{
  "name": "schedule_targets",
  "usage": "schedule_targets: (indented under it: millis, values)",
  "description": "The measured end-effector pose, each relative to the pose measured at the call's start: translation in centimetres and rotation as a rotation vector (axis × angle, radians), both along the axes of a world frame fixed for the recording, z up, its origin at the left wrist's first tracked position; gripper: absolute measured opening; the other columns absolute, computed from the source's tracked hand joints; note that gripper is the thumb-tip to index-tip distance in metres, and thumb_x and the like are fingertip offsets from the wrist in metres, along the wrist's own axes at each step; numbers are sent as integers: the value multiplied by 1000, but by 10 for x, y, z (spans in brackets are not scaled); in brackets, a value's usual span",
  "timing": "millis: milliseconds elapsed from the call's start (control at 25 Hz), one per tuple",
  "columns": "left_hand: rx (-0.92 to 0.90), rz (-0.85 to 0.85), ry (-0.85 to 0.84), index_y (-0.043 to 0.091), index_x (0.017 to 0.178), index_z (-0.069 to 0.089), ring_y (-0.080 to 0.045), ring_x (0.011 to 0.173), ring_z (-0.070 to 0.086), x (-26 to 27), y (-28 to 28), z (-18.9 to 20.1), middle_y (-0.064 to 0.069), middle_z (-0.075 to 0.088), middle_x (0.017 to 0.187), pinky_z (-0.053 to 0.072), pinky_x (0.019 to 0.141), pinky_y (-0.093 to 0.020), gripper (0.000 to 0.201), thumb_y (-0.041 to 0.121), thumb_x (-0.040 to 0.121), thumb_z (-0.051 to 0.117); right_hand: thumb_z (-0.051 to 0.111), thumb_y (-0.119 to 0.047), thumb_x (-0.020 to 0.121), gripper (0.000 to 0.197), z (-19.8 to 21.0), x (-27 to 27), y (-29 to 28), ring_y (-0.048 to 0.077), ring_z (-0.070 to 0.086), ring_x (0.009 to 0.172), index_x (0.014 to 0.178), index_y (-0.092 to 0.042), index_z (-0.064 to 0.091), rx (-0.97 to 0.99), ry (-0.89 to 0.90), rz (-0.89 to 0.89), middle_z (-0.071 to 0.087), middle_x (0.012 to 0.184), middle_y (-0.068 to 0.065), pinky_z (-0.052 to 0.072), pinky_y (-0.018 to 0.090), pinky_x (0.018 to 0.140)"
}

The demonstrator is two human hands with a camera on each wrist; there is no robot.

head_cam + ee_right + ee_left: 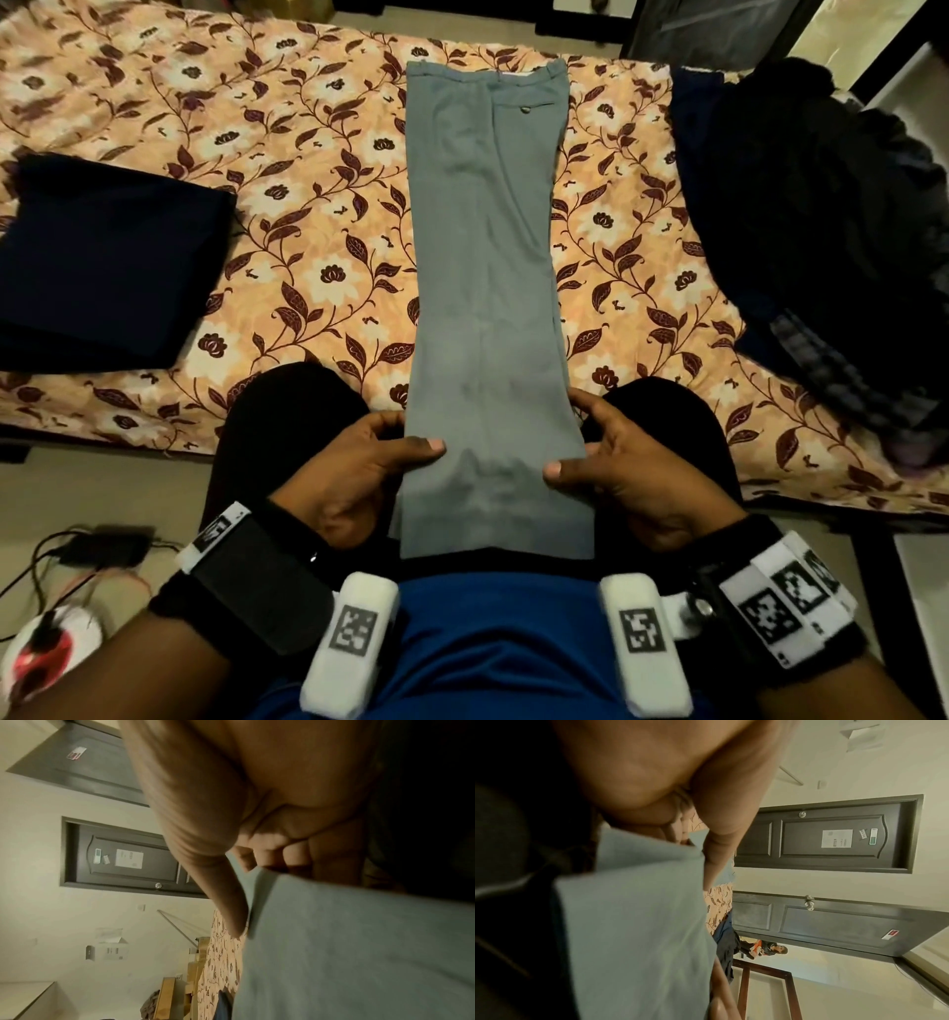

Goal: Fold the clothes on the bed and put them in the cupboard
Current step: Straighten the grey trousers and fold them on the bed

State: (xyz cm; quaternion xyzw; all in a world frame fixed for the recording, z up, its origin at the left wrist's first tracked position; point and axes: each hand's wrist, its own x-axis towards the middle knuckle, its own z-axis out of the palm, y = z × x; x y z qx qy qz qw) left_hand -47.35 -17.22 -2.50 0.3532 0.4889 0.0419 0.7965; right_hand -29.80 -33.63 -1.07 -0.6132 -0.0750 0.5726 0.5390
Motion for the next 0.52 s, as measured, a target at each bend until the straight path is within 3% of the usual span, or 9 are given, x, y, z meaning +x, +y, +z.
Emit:
schedule_targets:
  millis: [80, 200, 240, 320, 400, 480, 520]
  values:
    - [49, 20, 25, 14, 121, 54, -29, 86, 71, -4, 2, -1, -15, 69, 110, 61, 63, -39, 49, -9, 79, 65, 64, 18, 73, 89, -2, -5, -7, 35, 65, 104, 140, -33, 35, -31, -23, 22, 61, 124, 18, 59, 44, 78]
    - [32, -97, 99, 15, 130, 52, -32, 90, 69, -7, 6, -1, -16, 70, 108, 59, 72, -46, 53, -10, 84, 60, 64, 18, 75, 100, 1, -9, -10, 32, 69, 87, 148, -38, 22, -133, -106, 185, 65, 108, 25, 60, 39, 60]
    - [33, -137, 117, 14, 132, 51, -33, 92, 68, -5, 8, 2, -16, 70, 108, 59, 72, -46, 52, -9, 85, 58, 63, 17, 77, 100, 7, -6, -8, 27, 71, 77, 149, -37, 20, -145, -121, 205, 69, 97, 22, 59, 36, 55]
    - [71, -139, 114, 15, 128, 50, -31, 91, 67, 3, 16, 7, -16, 65, 110, 61, 59, -38, 45, -5, 89, 57, 61, 18, 77, 99, 13, 6, -1, 13, 69, 60, 149, -36, 20, -125, -143, 186, 68, 78, 9, 53, 24, 47]
    - [89, -115, 97, 18, 124, 49, -26, 81, 69, 8, 20, 10, -14, 65, 105, 58, 51, -30, 41, -3, 90, 58, 60, 19, 78, 96, 17, 10, 3, 13, 72, 71, 148, -35, 22, -67, -128, 176, 70, 90, 10, 57, 26, 56]
    - [86, -55, 50, 22, 116, 51, -25, 74, 70, 13, 18, 12, -13, 67, 99, 59, 53, -32, 38, -5, 91, 57, 58, 19, 80, 85, 16, 10, 6, 24, 71, 93, 143, -34, 34, -14, -59, 112, 71, 106, 14, 59, 34, 77]
    - [71, -19, 36, 24, 112, 53, -26, 75, 70, 13, 17, 9, -13, 68, 98, 60, 55, -33, 36, -5, 91, 56, 56, 20, 80, 77, 13, 9, 7, 27, 69, 98, 136, -31, 43, -1, -25, 76, 70, 109, 14, 58, 36, 82]
